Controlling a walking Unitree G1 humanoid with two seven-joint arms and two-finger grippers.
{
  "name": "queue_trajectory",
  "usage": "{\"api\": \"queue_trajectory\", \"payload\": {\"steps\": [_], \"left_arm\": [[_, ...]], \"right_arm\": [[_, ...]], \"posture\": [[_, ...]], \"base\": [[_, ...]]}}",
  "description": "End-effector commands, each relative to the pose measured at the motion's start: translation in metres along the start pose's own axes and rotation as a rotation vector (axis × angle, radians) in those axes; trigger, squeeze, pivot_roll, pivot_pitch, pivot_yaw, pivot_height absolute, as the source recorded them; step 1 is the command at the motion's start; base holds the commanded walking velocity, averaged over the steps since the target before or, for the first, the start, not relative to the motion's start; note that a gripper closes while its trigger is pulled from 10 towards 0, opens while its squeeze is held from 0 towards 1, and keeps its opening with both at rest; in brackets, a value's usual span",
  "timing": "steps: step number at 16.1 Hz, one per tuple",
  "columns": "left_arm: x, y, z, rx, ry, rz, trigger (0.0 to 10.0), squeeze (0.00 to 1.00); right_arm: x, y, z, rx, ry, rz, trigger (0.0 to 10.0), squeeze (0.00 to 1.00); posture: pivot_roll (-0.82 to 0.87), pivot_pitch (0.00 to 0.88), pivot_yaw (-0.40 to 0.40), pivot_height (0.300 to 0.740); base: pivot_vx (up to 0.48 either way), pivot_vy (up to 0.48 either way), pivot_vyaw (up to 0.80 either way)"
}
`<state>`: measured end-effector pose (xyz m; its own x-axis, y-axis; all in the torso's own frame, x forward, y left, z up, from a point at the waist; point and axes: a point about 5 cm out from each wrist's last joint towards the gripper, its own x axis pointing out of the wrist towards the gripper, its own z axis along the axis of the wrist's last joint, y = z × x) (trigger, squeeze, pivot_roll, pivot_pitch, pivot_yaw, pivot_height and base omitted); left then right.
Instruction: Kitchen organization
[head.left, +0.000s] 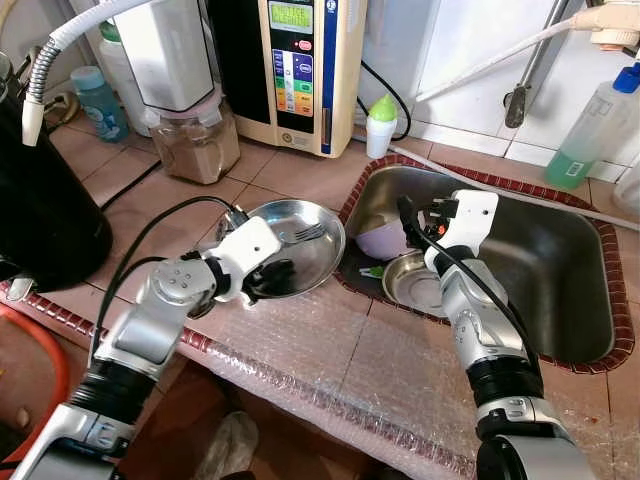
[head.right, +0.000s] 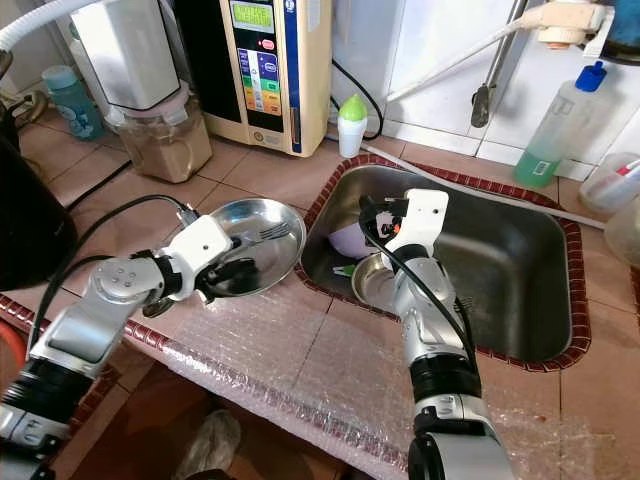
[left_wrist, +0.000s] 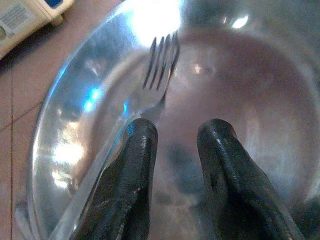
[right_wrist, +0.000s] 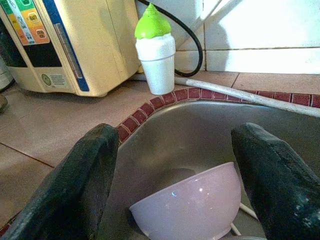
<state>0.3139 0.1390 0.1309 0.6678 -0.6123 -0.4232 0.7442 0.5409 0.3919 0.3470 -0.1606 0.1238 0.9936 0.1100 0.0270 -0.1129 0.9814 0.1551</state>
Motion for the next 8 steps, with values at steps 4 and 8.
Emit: {"api": "queue_trajectory", "payload": {"steps": [4,8], "left_arm": [[-0.007,0.0099,-0.007,0.038,0.091,0.004,0.0,0.0],[-0.008,0.0119,-0.0043,0.049,0.1,0.008,0.5,0.0]], "right_arm": [[0.0006,0.0017,-0.0006,-0.004,-0.003,-0.004,10.0,0.0],[0.0007,0.0027,-0.0014,-0.006,0.0,0.0,10.0,0.0]], "posture": [[-0.01,0.0,0.036,0.74],[-0.01,0.0,0.035,0.74]], "base": [[0.0,0.0,0.0],[0.0,0.0,0.0]]}}
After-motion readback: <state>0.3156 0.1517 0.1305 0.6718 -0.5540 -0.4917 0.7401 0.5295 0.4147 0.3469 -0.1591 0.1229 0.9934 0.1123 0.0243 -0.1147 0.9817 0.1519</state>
